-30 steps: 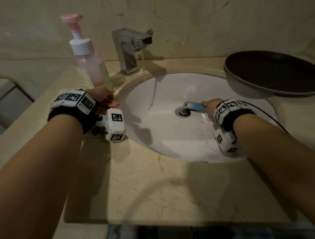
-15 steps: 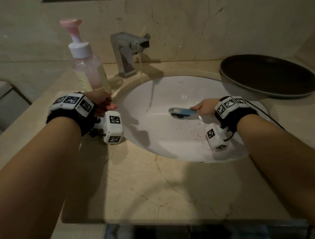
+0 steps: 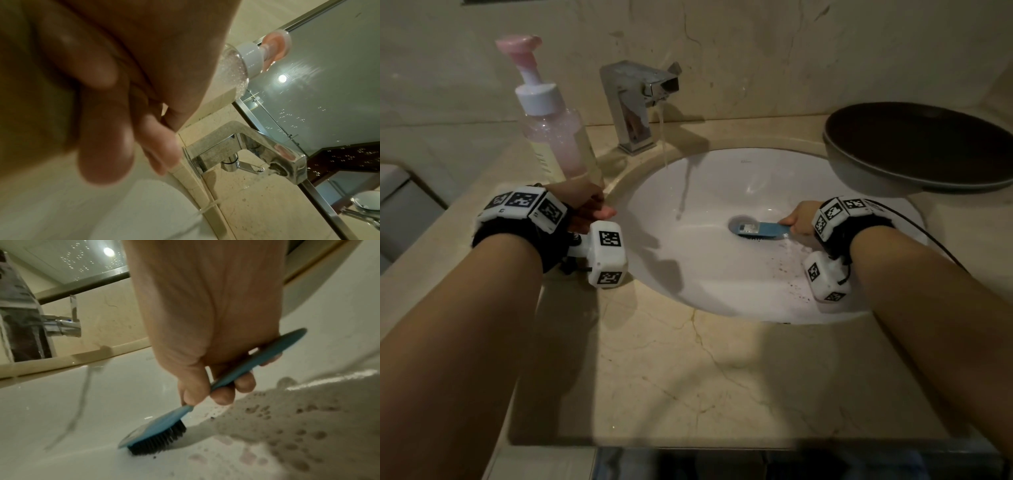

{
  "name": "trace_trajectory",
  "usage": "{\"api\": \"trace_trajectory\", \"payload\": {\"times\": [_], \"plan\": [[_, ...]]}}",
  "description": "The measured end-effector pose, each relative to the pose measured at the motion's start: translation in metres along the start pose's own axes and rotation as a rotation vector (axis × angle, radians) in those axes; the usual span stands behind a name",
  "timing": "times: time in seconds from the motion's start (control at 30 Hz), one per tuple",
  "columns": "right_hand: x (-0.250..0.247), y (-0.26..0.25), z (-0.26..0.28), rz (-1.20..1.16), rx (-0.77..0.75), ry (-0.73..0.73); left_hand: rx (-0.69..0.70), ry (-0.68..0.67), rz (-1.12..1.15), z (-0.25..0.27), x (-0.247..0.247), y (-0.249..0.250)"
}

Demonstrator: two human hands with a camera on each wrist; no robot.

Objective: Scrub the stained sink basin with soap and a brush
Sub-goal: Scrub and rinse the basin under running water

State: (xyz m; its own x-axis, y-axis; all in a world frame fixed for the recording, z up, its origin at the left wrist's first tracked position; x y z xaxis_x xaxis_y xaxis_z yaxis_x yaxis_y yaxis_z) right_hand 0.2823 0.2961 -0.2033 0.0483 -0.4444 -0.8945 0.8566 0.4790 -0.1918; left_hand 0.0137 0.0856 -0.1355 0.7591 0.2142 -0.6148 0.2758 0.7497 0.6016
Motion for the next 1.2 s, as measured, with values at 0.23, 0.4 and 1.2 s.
{"api": "trace_trajectory", "payload": {"times": [0.23,0.4,1.2], "plan": [[-0.017,-0.020,0.008,-0.488,0.064,-0.068,-0.058,0.009,-0.027,0.002,-0.003,-0.006],[-0.041,-0.039,0.033,-0.928,0.120,-0.102,-0.022,-0.023,-0.006,0.024,0.008,0.024],[-0.035,-0.170,0.046,-1.449,0.003,-0.218,0.127,-0.341,0.024,0.062,0.063,0.057]]}}
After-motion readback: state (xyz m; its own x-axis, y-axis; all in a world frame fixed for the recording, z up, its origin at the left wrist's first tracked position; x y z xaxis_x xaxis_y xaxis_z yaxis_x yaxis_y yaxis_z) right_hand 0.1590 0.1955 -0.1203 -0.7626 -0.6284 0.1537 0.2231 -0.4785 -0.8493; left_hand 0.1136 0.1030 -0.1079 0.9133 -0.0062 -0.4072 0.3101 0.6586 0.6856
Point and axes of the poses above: each hand's wrist, its own z-axis away from the middle knuckle, its own x-axis out of the palm, y = z × x, the point moved 6 cm from there along -z, towards the middle knuckle, and after that the axes turned 11 degrees about -z, right-handed, at the moved point
